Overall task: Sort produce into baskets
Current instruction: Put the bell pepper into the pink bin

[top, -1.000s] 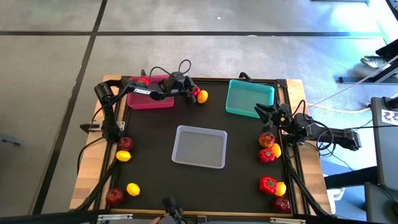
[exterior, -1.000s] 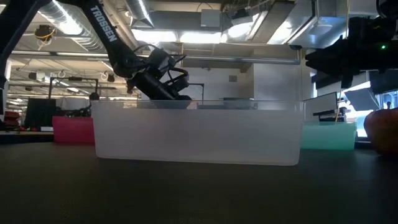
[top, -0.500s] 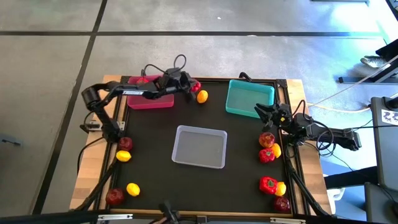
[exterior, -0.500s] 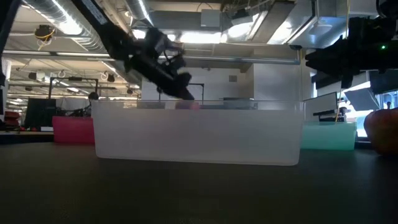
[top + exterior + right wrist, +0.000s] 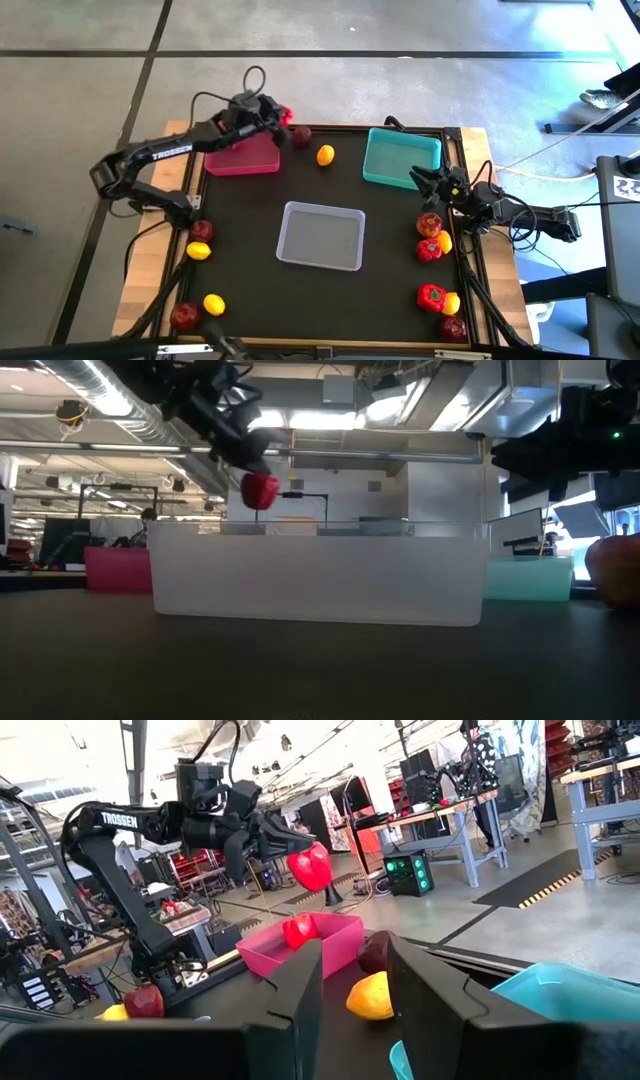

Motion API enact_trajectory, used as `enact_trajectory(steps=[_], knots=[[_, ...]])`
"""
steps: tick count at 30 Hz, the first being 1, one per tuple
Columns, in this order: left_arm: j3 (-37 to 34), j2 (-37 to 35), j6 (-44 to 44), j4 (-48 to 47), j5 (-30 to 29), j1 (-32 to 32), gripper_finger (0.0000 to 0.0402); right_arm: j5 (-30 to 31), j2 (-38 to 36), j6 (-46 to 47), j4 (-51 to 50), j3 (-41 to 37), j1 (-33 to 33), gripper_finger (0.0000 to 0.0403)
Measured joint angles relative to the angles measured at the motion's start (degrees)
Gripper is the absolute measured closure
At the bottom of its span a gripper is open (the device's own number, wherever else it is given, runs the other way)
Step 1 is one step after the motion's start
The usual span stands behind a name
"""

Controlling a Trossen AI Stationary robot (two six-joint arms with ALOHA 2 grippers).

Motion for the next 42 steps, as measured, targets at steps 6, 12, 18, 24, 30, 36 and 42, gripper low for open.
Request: enact_trajectory(steps=[6, 12, 18, 24, 30, 36, 42], knots=[[0.0, -1.2, -1.1, -5.9, -2.4, 3.9, 0.0380, 0.0, 0.0, 0.0, -0.3, 0.0, 0.0, 0.0288], [-2.5, -1.2, -2.7, -6.7, -2.4, 7.1, 0.0380, 0.0, 0.0, 0.0, -0.7, 0.0, 0.0, 0.0288], [-8.5, -1.2, -6.1, -1.3, -2.5, 9.7, 0.0380, 0.0, 0.0, 0.0, -0.7, 0.0, 0.0, 0.0288], [-14.2, -1.2, -9.1, 4.6, -2.5, 11.5, 0.0380, 0.0, 0.0, 0.0, -0.7, 0.0, 0.0, 0.0288], [-18.9, -1.2, -10.7, 8.8, -2.4, 11.8, 0.0380, 0.0, 0.0, 0.0, -0.7, 0.0, 0.0, 0.0288], [-22.0, -1.1, -10.8, 10.2, -2.3, 11.8, 0.0380, 0.0, 0.0, 0.1, -0.7, 0.0, 0.0, 0.0288], [-23.8, -1.1, -9.2, 10.4, -2.3, 12.1, 0.0380, 0.0, 0.0, 0.2, -1.6, 0.0, 0.0, 0.0288]])
